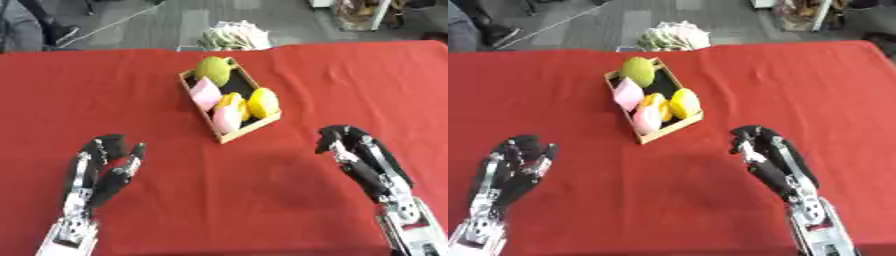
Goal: Pick up objects on the table and place them in the box.
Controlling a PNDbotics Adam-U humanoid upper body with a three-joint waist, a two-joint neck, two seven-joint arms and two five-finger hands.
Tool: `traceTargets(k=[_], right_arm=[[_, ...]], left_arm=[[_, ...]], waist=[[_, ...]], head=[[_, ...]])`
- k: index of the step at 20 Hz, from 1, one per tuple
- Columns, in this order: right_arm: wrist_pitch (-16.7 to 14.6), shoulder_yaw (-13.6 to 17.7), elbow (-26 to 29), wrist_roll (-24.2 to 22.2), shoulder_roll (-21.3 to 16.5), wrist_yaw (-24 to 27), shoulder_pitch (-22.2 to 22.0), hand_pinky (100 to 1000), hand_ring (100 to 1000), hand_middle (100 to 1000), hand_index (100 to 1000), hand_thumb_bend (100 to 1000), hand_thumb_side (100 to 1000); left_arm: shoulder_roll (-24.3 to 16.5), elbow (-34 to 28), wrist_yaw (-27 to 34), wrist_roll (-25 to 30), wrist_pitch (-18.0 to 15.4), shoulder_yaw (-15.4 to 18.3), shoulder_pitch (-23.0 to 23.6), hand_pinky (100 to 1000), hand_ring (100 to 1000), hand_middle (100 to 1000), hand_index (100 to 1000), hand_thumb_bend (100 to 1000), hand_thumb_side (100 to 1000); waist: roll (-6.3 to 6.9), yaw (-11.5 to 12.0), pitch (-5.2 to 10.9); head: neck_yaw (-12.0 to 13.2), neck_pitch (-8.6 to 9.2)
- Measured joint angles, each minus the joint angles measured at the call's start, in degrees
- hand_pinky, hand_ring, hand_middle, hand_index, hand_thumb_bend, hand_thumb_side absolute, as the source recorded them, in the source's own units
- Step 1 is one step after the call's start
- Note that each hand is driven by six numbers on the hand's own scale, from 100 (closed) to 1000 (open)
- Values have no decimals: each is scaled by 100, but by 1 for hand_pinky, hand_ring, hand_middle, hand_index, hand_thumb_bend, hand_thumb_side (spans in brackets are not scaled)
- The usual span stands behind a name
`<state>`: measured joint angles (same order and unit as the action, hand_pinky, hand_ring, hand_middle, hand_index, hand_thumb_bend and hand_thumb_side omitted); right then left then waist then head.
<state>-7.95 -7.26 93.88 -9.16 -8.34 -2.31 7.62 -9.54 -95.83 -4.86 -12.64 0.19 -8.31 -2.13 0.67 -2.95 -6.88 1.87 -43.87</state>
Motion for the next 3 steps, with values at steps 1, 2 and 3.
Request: traceTargets(k=[1,2,3], right_arm=[[0,-1,0,1,0,1,-6,691,550,529,680,100,478],[0,-2,0,1,0,1,-6,691,550,529,680,100,477],[0,-6,0,1,0,3,-6,691,550,529,680,100,477]], left_arm=[[2,9,11,5,-9,0,0,739,580,546,686,486,326],[11,11,26,5,-14,0,0,738,579,546,686,485,327],[30,12,39,5,-18,-1,1,738,578,544,686,484,328]], waist=[[0,1,0],[0,1,0],[0,1,0]], head=[[-2,0],[-2,0],[-2,0]])
